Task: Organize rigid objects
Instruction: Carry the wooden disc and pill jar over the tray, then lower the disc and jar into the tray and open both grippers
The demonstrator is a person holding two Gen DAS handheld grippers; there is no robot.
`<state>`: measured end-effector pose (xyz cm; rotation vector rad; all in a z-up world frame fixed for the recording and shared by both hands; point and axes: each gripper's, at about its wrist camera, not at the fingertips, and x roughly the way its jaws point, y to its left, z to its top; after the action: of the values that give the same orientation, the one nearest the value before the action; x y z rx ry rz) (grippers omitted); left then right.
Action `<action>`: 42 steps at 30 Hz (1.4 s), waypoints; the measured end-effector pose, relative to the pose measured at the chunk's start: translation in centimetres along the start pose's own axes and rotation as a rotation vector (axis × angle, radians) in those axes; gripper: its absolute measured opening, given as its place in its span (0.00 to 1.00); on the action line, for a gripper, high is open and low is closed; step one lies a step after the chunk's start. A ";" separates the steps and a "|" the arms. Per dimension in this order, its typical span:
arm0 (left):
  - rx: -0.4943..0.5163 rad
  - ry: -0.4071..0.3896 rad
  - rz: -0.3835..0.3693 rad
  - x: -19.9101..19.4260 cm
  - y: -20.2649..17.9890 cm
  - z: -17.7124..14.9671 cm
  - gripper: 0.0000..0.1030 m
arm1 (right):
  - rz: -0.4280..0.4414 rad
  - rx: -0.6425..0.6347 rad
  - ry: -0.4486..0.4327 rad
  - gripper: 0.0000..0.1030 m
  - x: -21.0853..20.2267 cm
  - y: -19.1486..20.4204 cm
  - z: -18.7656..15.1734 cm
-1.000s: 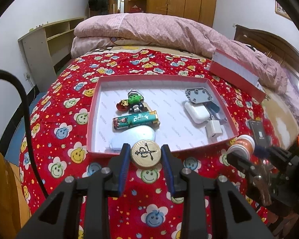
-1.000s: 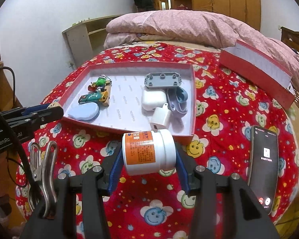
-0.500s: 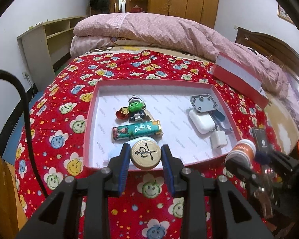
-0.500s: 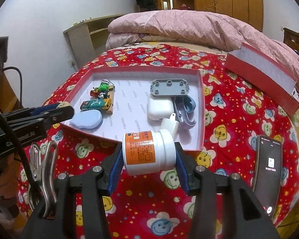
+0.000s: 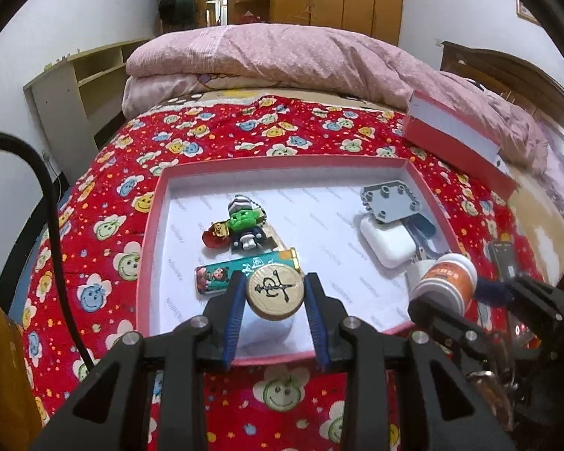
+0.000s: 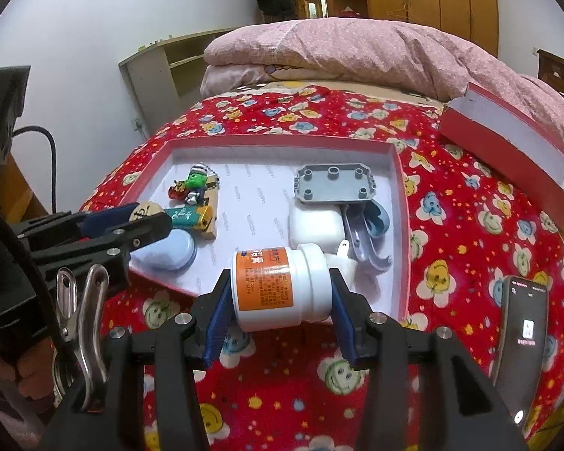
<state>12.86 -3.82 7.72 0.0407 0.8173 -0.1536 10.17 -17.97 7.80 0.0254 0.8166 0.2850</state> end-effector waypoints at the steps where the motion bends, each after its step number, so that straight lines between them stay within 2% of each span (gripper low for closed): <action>1: -0.004 0.003 0.000 0.2 0.1 0.1 0.32 | -0.001 0.000 -0.001 0.47 0.2 0.0 0.2; 14: -0.031 0.027 0.012 3.4 0.6 0.4 0.32 | -0.010 0.004 0.005 0.47 2.6 -0.1 1.4; 19: -0.033 0.010 0.020 3.8 0.7 0.8 0.32 | -0.039 -0.018 -0.007 0.47 2.9 0.0 1.6; 31: -0.038 -0.008 0.039 4.1 0.8 1.1 0.32 | -0.042 -0.017 0.002 0.46 3.9 0.0 2.0; 32: -0.040 -0.007 0.040 4.1 0.8 1.1 0.33 | -0.043 -0.014 0.003 0.46 3.9 -0.1 2.0; 35: -0.060 0.004 0.050 4.2 1.0 1.2 0.45 | -0.060 -0.008 0.008 0.46 4.0 -0.2 2.0; 42: -0.090 0.021 0.047 4.1 1.4 1.1 0.55 | -0.059 -0.001 0.003 0.52 3.7 -0.4 2.0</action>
<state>16.64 -3.03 5.44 -0.0234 0.8432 -0.0724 14.10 -17.27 6.50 0.0004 0.8188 0.2298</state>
